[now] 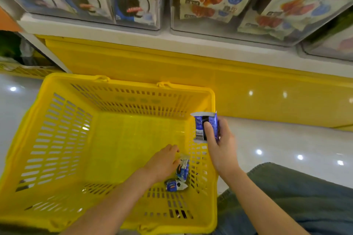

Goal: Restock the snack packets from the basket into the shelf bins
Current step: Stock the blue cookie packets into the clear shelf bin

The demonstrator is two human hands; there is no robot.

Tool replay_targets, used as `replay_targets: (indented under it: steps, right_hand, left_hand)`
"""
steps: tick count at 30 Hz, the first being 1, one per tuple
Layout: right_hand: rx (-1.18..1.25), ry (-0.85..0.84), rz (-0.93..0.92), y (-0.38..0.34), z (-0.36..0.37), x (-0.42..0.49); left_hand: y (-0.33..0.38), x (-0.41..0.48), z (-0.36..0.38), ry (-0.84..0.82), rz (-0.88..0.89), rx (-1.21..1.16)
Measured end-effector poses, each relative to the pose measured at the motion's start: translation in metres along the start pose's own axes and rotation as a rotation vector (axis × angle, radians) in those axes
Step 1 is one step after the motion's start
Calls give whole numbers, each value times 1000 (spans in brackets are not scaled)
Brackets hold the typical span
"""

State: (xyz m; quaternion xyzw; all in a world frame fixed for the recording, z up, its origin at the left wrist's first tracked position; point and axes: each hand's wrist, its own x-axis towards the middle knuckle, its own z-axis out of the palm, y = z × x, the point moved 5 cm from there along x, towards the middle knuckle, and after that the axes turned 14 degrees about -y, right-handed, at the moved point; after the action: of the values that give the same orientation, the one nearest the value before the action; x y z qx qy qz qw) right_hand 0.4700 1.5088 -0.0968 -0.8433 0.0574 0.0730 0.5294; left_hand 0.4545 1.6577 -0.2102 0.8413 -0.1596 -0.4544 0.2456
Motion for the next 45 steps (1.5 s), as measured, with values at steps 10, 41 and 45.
replay_targets:
  steps: [10,41,45]
  right_hand:
    - [-214,86,-102,-1,4,3]
    - [-269,96,-110,4,10,-2]
    - [-286,88,-99,8,9,-1]
  left_hand:
    - [-29,58,68,-175,-160,-525]
    - [-33,74,27,-69,-166,126]
    - [-36,79,40,-154,-196,50]
